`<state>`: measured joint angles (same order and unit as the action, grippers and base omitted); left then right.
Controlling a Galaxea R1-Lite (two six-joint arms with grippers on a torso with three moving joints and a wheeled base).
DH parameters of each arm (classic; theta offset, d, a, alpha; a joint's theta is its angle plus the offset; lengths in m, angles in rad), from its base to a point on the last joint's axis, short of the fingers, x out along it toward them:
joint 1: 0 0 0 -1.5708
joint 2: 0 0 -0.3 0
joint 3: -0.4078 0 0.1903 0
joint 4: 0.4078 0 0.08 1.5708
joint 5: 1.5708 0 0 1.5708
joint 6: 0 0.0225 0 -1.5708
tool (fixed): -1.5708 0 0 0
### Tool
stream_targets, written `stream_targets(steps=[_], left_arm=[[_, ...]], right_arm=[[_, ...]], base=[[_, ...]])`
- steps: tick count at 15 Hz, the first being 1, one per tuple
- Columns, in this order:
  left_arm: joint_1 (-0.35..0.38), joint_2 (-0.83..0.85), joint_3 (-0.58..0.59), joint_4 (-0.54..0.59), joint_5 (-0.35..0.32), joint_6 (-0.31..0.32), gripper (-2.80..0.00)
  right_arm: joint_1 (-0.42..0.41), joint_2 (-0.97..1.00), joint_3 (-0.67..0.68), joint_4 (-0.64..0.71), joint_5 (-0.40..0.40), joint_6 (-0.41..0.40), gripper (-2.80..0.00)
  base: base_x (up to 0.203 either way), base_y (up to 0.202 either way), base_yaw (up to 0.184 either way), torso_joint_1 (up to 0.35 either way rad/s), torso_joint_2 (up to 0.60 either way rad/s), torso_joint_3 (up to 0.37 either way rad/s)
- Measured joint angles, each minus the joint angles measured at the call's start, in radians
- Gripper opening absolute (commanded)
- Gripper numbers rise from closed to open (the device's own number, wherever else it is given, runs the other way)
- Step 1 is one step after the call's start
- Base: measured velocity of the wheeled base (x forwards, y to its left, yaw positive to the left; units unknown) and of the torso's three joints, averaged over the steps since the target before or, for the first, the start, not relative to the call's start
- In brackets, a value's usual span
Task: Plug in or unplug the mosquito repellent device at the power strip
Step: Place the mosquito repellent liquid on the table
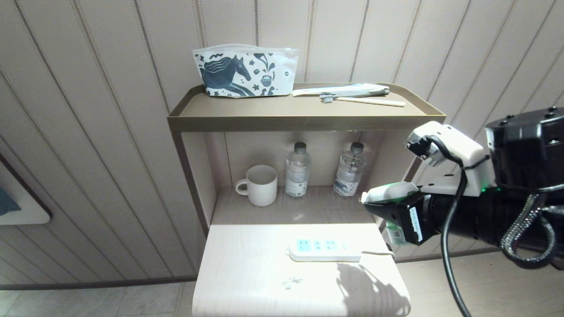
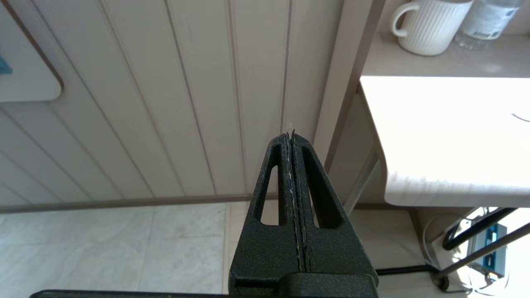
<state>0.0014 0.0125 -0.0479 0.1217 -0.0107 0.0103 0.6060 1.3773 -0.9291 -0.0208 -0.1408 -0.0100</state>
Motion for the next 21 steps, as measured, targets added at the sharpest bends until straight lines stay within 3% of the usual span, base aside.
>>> stream_targets(steps=[4, 8, 11, 21], left_arm=[[0.000, -0.011, 0.000, 0.004, 0.000, -0.001, -2.80], [0.000, -0.012, 0.001, 0.005, 0.000, -0.001, -2.80], [0.000, -0.012, 0.001, 0.006, 0.000, -0.001, -2.80], [0.000, -0.012, 0.002, 0.004, 0.000, 0.006, -2.80]], right_arm=[[-0.005, -0.005, 0.037, -0.029, -0.029, -0.002, -2.80], [0.009, -0.005, 0.091, -0.090, -0.129, -0.033, -2.80], [0.015, -0.002, 0.117, -0.204, -0.144, -0.042, -2.80], [0.015, 0.010, 0.124, -0.206, -0.181, -0.045, -2.80]], base=[[0.000, 0.000, 0.000, 0.000, 0.00, 0.000], [0.000, 0.000, 0.000, 0.000, 0.00, 0.000], [0.000, 0.000, 0.000, 0.000, 0.00, 0.000], [0.000, 0.000, 0.000, 0.000, 0.00, 0.000]])
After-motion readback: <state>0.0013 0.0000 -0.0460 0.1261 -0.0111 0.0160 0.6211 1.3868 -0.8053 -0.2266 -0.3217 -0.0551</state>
